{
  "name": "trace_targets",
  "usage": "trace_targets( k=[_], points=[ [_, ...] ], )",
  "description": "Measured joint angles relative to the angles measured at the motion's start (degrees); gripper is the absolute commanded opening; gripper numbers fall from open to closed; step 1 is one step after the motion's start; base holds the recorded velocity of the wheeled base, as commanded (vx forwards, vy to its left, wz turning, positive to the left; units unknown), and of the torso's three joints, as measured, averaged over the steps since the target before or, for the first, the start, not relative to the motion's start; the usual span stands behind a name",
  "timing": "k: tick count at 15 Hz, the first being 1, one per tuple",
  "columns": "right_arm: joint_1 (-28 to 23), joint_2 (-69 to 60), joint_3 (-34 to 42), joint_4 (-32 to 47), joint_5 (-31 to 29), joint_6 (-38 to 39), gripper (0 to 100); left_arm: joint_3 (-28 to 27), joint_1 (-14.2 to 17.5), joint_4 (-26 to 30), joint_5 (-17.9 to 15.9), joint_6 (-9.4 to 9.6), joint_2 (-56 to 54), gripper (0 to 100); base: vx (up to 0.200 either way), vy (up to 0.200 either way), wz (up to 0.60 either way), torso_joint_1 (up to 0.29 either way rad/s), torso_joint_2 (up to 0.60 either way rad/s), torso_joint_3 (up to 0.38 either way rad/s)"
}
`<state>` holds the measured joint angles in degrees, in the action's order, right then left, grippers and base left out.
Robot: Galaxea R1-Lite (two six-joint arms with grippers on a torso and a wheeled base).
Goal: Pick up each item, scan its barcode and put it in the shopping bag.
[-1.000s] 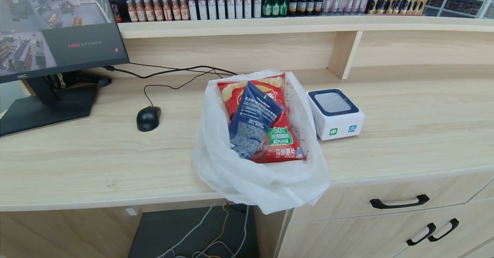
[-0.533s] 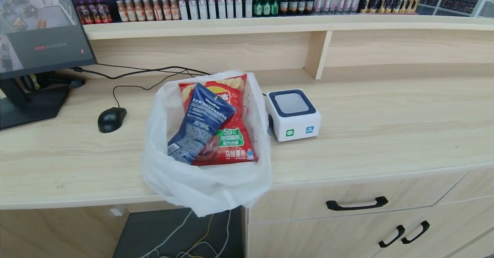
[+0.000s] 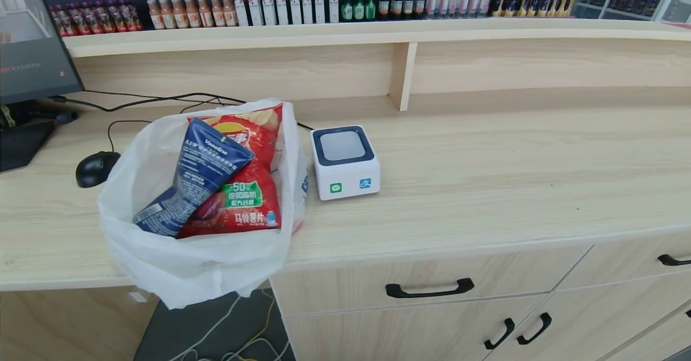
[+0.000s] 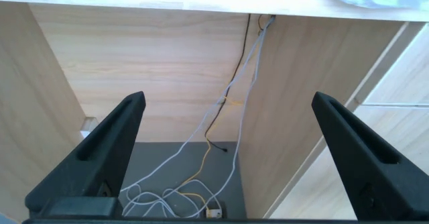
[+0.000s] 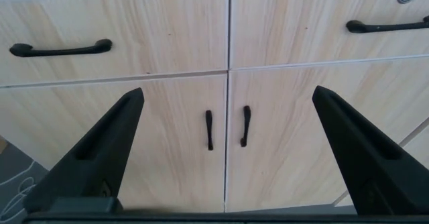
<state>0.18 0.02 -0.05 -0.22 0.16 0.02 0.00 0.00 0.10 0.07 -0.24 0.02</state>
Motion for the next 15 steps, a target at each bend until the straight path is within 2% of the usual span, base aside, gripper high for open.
trace_targets(
  k=[15],
  points=[
    [0.0,0.0,0.0,0.0,0.0,0.0,100,0.0,0.0,0.0,0.0,0.0,0.0,100,0.0,0.0,0.0,0.0,0.0,0.0]
  ],
)
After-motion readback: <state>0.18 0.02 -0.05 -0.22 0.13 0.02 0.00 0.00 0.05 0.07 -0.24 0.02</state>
